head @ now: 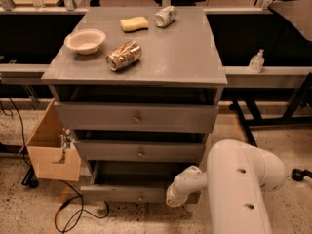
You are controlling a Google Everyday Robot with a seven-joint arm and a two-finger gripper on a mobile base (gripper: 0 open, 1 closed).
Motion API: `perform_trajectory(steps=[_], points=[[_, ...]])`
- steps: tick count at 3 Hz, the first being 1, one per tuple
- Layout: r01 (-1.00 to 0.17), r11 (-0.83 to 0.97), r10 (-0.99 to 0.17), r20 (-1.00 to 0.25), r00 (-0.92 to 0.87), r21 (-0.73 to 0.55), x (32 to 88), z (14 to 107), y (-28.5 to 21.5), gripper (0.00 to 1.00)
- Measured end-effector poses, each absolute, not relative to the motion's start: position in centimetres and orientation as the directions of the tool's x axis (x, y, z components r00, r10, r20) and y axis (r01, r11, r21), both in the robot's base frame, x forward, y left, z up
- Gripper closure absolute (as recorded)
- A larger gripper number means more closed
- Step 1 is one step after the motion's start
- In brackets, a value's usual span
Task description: Close bottom drawer
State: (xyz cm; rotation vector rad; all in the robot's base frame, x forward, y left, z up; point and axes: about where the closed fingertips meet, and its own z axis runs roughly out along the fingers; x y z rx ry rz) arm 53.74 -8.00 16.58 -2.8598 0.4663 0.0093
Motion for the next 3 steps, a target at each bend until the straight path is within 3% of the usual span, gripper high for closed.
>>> perform_trajectory(steps=[3], points=[[-0.269, -0.932, -0.286, 0.036, 0.958, -0.244, 59.7, 17.3, -6.7, 1.00]])
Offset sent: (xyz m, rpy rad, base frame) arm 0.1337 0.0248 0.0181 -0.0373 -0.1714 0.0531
